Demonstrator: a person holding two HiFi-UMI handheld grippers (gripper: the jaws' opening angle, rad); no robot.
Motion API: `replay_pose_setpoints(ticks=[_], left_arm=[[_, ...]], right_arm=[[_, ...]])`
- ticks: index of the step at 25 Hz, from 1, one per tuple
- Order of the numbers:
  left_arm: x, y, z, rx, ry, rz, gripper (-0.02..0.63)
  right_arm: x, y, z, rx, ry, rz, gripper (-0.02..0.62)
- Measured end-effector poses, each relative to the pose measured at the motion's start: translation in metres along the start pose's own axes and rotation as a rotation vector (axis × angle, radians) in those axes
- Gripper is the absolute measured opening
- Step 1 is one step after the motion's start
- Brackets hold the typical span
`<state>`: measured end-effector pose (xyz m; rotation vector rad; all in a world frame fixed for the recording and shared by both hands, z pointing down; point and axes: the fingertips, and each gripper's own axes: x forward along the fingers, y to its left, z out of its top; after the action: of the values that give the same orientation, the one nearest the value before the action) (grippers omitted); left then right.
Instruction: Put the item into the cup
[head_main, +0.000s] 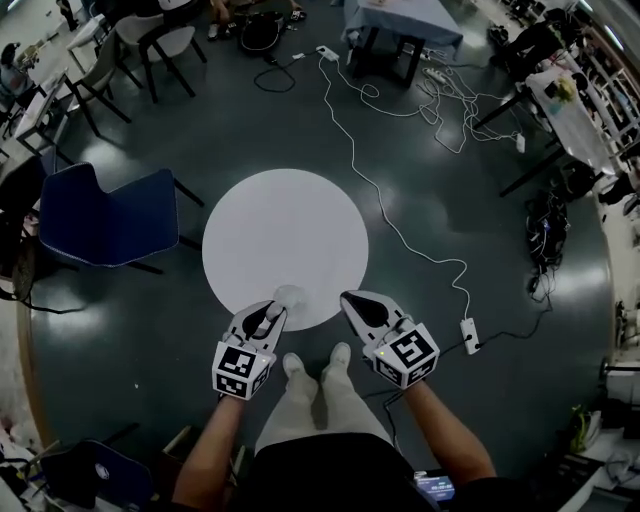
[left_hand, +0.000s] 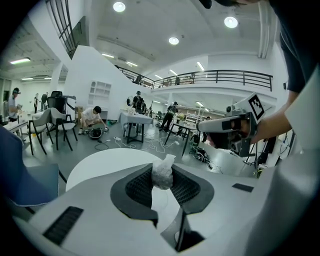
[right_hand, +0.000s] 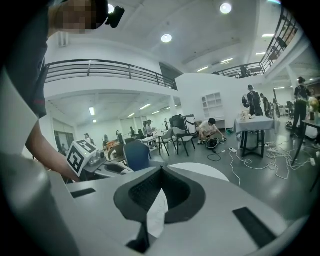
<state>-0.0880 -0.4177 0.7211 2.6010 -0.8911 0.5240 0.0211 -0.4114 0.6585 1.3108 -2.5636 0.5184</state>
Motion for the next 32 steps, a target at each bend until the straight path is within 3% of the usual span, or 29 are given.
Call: replay_pose_setpoints(ticks=[11,20,24,26,32], left_arm=[[0.049,0.013,-0.038,-0.062,0.068,-0.035,0.094],[0.075,0.021,-0.06,-0.049,0.1,-0.021,0.094],[0.077,0.02,-0.064,-0.067,0.107,-0.029,0.12],[0.077,0.018,-0.065,-0.076,0.103,-0.036,0.165],[0.078,0.018,-0.066,-0.087,0.099,-0.034,0.169]], right_arm=[[0.002,-0.012,-0.033,0.032,0.043,-0.017,0.009],[0.003,-0.017,-0.056,0.061,0.077,-0.005,0.009],[0.004,-0.017,-0.058,0.069,0.084,0.001,0.009],[0.004,-0.017,-0.06,0.074,0.085,0.003,0.009],[0.004,-0.018,-0.064,0.076,0.096,0.005,0.009]])
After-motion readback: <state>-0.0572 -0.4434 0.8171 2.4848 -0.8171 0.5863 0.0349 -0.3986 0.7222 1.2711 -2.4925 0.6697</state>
